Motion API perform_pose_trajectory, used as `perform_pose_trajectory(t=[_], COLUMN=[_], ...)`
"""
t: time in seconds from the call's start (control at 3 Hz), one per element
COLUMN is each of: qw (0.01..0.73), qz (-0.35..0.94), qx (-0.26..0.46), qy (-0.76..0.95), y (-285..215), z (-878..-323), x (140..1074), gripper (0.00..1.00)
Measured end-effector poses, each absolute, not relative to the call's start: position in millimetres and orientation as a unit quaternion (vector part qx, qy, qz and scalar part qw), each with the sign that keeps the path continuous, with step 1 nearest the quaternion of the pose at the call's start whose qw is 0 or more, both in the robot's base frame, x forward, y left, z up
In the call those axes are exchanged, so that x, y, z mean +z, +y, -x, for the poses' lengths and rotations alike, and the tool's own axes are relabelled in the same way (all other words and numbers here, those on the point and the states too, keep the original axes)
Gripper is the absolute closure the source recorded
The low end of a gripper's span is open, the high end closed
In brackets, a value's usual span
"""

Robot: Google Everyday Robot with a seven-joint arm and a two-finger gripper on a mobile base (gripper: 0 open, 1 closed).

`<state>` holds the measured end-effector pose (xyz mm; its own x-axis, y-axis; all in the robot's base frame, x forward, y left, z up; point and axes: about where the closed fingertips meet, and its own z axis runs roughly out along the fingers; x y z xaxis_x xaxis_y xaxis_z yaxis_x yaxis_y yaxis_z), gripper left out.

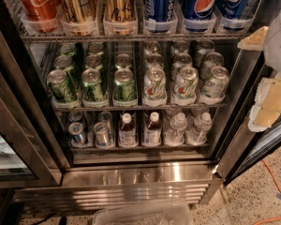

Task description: Pick blue plastic bottle from bottom shelf of fridge

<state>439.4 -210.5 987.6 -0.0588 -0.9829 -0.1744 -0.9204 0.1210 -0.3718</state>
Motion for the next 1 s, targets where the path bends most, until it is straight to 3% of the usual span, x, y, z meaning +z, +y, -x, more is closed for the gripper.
perform_pose_trajectory(t=[1.0], qw=[0.225], qz=[0.664], qx=[-0.030], qy=[0.713], y=[-193], z=[-425], x=[924], gripper=[0.00])
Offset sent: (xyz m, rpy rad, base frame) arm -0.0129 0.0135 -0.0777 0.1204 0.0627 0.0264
